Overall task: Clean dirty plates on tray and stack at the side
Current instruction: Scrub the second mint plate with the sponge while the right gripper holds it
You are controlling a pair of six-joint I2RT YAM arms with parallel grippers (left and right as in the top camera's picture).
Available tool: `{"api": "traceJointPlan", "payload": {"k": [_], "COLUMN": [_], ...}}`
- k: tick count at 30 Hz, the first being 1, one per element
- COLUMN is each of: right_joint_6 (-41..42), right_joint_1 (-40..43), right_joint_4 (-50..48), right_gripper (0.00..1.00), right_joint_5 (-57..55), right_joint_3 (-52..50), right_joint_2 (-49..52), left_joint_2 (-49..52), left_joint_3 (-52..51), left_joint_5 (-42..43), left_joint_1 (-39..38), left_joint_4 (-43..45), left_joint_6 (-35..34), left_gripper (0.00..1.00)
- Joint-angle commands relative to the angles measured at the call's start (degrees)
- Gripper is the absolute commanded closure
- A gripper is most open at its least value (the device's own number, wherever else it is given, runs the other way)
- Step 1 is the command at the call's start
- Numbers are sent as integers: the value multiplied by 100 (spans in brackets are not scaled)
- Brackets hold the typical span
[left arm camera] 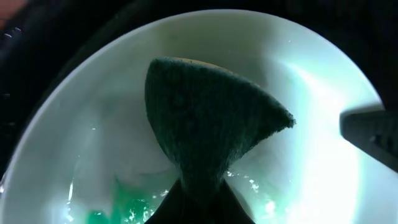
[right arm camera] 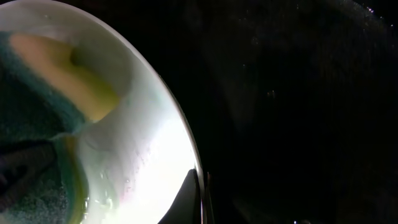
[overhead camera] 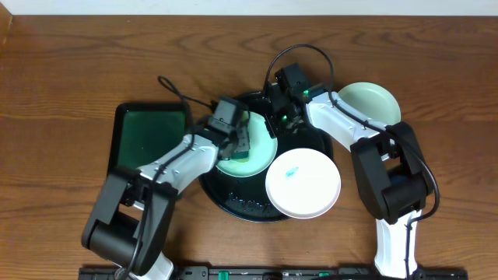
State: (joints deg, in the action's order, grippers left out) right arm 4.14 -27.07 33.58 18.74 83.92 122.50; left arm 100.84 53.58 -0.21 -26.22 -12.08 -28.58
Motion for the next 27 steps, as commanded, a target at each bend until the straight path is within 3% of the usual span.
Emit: {"api": "traceJointPlan", "payload": {"k": [1,7,13,16,22,27], "right_joint_6": [55,55,52,52,52,48], "right_joint_1": [-79,-79,-79,-79,-79,-79], "right_joint_4": [74,81,98,101,122,201], "right_gripper": [99,99,99,99,99,99], "right_joint_5": [-201,-199,-201,-199,-199,-201], "right_joint_3": [-44,-44,-44,-44,-44,-44], "right_joint_2": [264,267,267,267,267,267], "left_joint_2": [269,264,264,267,291,291], "left_joint_3": [-35,-35,-17,-20,-20,-20], "left_joint_5": [-1803,-3635,-3849,-2767,551,968], "left_joint_1": [-125,-136,-136,-136,-136,-136], "left_joint_4": [-251,-708,-658,-407,785,914], "left_joint_6": [66,308,645,647,632,474], "left_gripper": [93,93,93,93,93,93]}}
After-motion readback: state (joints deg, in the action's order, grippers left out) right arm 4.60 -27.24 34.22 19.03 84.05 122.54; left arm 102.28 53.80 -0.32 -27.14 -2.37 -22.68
